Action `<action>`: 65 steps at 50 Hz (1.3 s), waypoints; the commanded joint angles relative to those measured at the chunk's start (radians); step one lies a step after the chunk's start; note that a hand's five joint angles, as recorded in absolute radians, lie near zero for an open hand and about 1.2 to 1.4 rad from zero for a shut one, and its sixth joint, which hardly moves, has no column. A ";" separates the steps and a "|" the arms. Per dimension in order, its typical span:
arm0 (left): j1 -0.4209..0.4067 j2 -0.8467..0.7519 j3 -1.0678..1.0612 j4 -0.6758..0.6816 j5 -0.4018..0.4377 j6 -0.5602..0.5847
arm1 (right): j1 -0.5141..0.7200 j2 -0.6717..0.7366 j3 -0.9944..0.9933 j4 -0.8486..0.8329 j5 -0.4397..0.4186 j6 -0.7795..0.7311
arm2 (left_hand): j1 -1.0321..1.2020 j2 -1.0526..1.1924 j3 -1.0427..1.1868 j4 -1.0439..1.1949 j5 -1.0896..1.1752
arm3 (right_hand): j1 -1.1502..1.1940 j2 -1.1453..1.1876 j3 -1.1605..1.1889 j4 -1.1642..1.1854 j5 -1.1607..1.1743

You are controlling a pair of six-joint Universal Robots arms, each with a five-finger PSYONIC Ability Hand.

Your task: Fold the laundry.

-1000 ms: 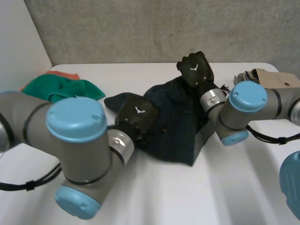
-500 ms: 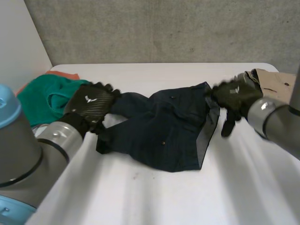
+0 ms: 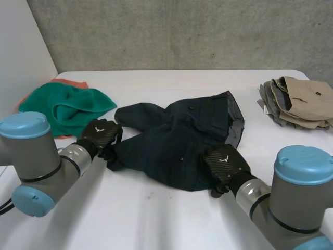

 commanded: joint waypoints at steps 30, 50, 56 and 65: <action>-0.051 0.633 0.412 -0.002 -0.156 -0.012 | 0.009 -0.417 -0.681 0.306 0.099 -0.145 | 0.507 0.536 0.539 0.536 0.541 | 0.891 0.893 0.891 0.893 0.891; -0.057 0.383 0.670 0.046 -0.144 -0.002 | 0.005 -0.206 -0.911 0.349 0.230 -0.081 | 0.507 0.536 0.539 0.536 0.541 | 0.891 0.893 0.891 0.893 0.891; -0.050 0.135 0.673 0.107 -0.112 0.001 | -0.002 -0.008 -0.908 0.317 0.236 -0.032 | 0.507 0.536 0.539 0.536 0.541 | 0.891 0.893 0.891 0.893 0.891; -0.050 -0.261 0.803 0.184 -0.082 0.053 | -0.004 0.299 -0.916 0.038 0.330 -0.006 | 0.507 0.536 0.539 0.536 0.541 | 0.891 0.893 0.891 0.893 0.891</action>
